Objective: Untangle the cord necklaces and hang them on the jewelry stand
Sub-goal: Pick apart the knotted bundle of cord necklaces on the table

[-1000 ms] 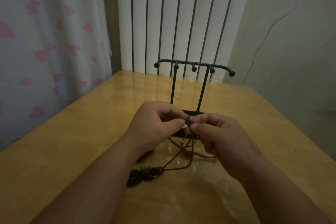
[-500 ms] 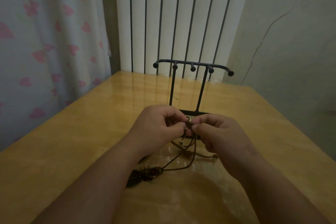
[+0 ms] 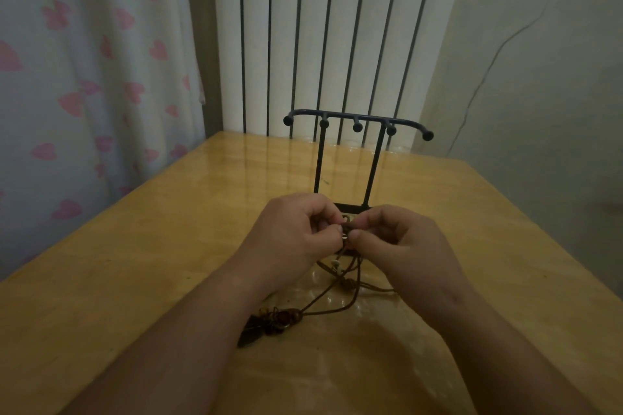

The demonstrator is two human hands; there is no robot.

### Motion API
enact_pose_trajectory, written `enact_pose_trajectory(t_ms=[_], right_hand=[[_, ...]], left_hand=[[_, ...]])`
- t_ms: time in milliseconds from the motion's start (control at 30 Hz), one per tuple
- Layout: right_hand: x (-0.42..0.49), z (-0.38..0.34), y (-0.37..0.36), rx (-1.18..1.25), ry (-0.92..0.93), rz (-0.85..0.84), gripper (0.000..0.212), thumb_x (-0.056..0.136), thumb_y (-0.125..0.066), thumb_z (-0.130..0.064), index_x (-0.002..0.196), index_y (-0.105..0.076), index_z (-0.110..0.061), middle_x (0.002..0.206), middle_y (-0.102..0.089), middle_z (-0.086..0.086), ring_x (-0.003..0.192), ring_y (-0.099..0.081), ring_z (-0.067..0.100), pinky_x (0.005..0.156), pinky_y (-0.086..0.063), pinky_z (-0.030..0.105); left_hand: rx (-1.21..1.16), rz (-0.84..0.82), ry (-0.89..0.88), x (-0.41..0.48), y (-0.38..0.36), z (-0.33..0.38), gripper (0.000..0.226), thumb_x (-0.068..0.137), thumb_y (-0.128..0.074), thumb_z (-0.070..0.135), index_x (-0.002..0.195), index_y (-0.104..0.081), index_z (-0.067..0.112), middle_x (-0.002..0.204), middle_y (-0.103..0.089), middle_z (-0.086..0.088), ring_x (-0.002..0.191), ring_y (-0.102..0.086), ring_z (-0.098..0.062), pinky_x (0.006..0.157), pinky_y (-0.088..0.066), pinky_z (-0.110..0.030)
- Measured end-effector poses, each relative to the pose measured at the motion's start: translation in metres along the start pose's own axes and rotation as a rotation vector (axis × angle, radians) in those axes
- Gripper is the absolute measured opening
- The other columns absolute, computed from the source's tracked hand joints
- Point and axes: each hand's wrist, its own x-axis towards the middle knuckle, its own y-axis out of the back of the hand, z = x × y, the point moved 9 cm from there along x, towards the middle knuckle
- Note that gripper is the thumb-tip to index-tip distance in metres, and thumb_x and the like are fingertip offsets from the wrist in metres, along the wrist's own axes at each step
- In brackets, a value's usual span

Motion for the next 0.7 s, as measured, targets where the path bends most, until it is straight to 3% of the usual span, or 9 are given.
enact_pose_trajectory(t_ms=[67,167,367,467,600,700], right_hand=[[0.000,-0.003,0.000,-0.131,0.044,0.014,0.007,0.086,-0.063,-0.025,0.085,-0.068,-0.029,0.077,-0.071,-0.002,0.068,-0.066,0.009,0.062,-0.058,0.030],[0.002,-0.003,-0.003,-0.245,0.068,0.008,0.013,0.089,-0.056,-0.026,0.080,-0.065,-0.029,0.067,-0.065,-0.002,0.052,-0.051,0.003,0.045,-0.040,0.018],[0.001,-0.002,-0.003,-0.138,0.070,-0.006,0.008,0.086,-0.057,-0.033,0.086,-0.065,-0.030,0.075,-0.066,-0.006,0.062,-0.058,0.003,0.053,-0.048,0.018],[0.000,-0.007,-0.001,-0.199,0.106,0.019,0.010,0.084,-0.057,-0.039,0.090,-0.064,-0.035,0.076,-0.064,-0.011,0.063,-0.057,-0.002,0.051,-0.045,0.015],[0.000,-0.009,-0.005,-0.333,0.132,0.002,0.010,0.088,-0.055,-0.037,0.087,-0.064,-0.033,0.068,-0.062,-0.011,0.062,-0.054,0.003,0.052,-0.046,0.026],[0.001,-0.008,-0.008,-0.299,0.127,-0.016,0.009,0.089,-0.055,-0.032,0.082,-0.061,-0.032,0.066,-0.059,-0.008,0.059,-0.051,0.002,0.048,-0.039,0.018]], left_hand=[[-0.004,0.001,0.001,0.000,0.000,0.000,0.022,0.081,-0.069,0.012,0.075,-0.065,0.032,0.065,-0.058,0.009,0.059,-0.052,0.002,0.052,-0.041,-0.011],[-0.001,-0.022,0.004,-0.001,-0.004,0.002,0.023,0.081,-0.069,0.011,0.073,-0.064,0.032,0.064,-0.058,0.009,0.057,-0.051,0.002,0.051,-0.040,-0.011],[-0.033,0.007,0.029,0.000,0.001,0.001,0.019,0.081,-0.067,0.014,0.073,-0.065,0.032,0.065,-0.059,0.009,0.059,-0.053,0.002,0.052,-0.042,-0.011],[-0.018,-0.008,0.020,0.000,-0.001,0.001,0.022,0.082,-0.068,0.014,0.072,-0.063,0.033,0.064,-0.058,0.009,0.058,-0.052,0.002,0.052,-0.042,-0.012],[0.015,-0.034,0.024,0.001,-0.005,0.001,0.022,0.082,-0.068,0.013,0.071,-0.062,0.032,0.063,-0.057,0.010,0.058,-0.051,0.002,0.051,-0.041,-0.012],[-0.009,-0.043,0.032,0.001,-0.007,0.000,0.023,0.083,-0.066,0.013,0.072,-0.062,0.032,0.066,-0.059,0.009,0.060,-0.052,0.002,0.053,-0.043,-0.012]])
